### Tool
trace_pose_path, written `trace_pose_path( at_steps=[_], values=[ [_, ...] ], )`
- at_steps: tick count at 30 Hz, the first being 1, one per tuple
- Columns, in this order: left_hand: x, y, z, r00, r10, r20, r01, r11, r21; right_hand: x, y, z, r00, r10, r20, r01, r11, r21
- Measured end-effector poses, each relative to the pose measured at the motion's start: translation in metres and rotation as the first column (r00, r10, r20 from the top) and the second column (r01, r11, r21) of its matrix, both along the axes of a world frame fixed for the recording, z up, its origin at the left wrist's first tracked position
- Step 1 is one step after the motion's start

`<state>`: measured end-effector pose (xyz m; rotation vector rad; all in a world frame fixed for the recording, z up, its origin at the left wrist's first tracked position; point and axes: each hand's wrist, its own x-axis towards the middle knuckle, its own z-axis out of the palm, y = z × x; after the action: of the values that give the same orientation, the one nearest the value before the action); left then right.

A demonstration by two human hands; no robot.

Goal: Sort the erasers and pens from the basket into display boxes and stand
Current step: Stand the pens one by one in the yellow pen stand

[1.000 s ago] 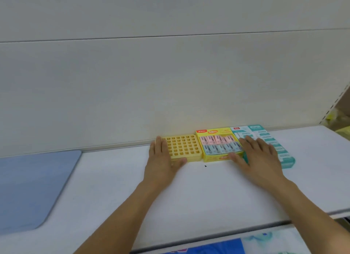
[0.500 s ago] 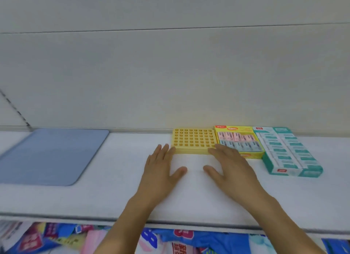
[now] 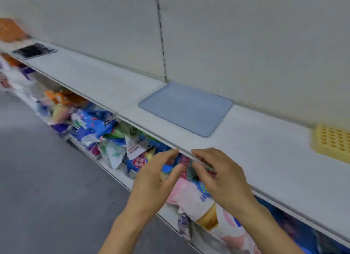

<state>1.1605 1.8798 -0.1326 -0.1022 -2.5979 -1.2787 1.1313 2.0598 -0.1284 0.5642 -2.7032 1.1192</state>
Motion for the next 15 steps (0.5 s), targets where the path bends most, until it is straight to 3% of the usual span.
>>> trace_pose_path(
  at_steps=[3, 9, 15],
  values=[
    [0.013, -0.081, -0.007, 0.993, 0.112, 0.042, -0.112, 0.994, -0.005, -0.008, -0.076, -0.006, 0.995, 0.102, -0.016, -0.102, 0.995, 0.006],
    [0.038, -0.242, -0.018, 0.946, 0.314, 0.077, -0.292, 0.932, -0.213, -0.020, -0.235, -0.021, 0.971, 0.239, 0.010, -0.239, 0.965, 0.106],
    [0.046, -0.368, -0.020, 0.879, 0.461, 0.117, -0.418, 0.866, -0.275, -0.038, -0.382, -0.035, 0.923, 0.378, 0.073, -0.384, 0.909, 0.162]
  ],
)
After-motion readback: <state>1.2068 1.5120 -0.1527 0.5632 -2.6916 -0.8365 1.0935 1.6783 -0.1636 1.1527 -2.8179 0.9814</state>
